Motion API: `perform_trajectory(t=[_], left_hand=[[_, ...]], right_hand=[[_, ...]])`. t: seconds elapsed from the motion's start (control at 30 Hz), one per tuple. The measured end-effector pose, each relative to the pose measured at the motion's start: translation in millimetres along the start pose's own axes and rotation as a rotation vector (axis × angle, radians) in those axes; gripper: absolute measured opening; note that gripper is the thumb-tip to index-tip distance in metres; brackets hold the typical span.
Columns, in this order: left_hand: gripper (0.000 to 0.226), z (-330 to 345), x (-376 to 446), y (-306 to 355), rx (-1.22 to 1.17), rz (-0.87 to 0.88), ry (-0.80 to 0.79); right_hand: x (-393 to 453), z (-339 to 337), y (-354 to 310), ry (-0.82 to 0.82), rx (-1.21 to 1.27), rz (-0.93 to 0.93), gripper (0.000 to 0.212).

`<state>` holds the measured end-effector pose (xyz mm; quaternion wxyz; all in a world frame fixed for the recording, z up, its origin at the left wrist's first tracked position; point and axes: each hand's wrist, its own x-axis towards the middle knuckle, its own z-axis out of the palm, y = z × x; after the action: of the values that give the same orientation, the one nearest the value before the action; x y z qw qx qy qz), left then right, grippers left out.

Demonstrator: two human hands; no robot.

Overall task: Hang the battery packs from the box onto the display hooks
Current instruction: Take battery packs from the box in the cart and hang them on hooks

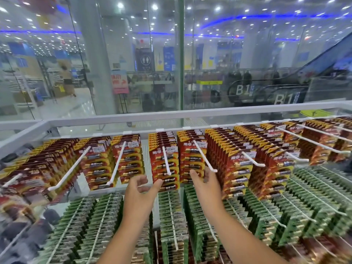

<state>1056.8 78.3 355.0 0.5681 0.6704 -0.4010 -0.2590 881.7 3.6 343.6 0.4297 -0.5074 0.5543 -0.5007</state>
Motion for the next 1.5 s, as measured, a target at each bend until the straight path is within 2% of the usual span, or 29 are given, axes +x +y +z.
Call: perform_trajectory(t=[0.2, 0.3, 0.4, 0.5, 0.67, 0.83, 1.03, 1.27, 1.37, 1.5], left_hand=[[0.04, -8.9, -19.4, -16.1, -0.005, -0.037, -0.128], [0.044, -4.3, -33.9, -26.0, -0.015, -0.061, -0.186], [0.048, 3.4, -53.4, -31.9, -0.012, -0.085, -0.221], [0.043, 16.2, -74.6, -29.4, -0.003, -0.085, -0.267], [0.045, 59.2, -113.3, -11.1, -0.015, -0.079, -0.345], [0.031, 131.1, -176.4, 16.4, -0.036, -0.042, -0.465], [0.029, 260.0, -297.6, 44.9, -0.018, 0.035, -0.621], [0.026, 399.6, -463.0, 55.5, -0.05, -0.013, -0.803], [0.027, 451.5, -508.6, 45.9, -0.011, -0.031, -0.906], [0.026, 520.4, -530.0, 30.8, 0.059, -0.083, -0.986]], right_hand=[[-35.3, -8.7, 17.2, 0.006, 0.021, 0.06, 0.045], [-54.3, -15.6, 24.5, 0.011, -0.016, 0.06, 0.048], [-72.5, -28.6, 27.2, -0.001, -0.003, 0.083, 0.037], [-88.3, -49.6, 29.1, -0.028, 0.027, 0.092, 0.036], [-105.7, -112.8, 35.2, 0.035, 0.033, 0.074, 0.036], [-130.0, -221.4, 49.6, 0.163, 0.039, 0.047, 0.034], [-179.7, -404.0, 96.0, 0.361, 0.079, 0.039, 0.028], [-252.9, -613.8, 164.8, 0.547, 0.052, 0.181, 0.022], [-261.8, -681.0, 186.2, 0.612, 0.04, 0.224, 0.021], [-250.5, -738.8, 215.5, 0.637, 0.054, 0.3, 0.025]])
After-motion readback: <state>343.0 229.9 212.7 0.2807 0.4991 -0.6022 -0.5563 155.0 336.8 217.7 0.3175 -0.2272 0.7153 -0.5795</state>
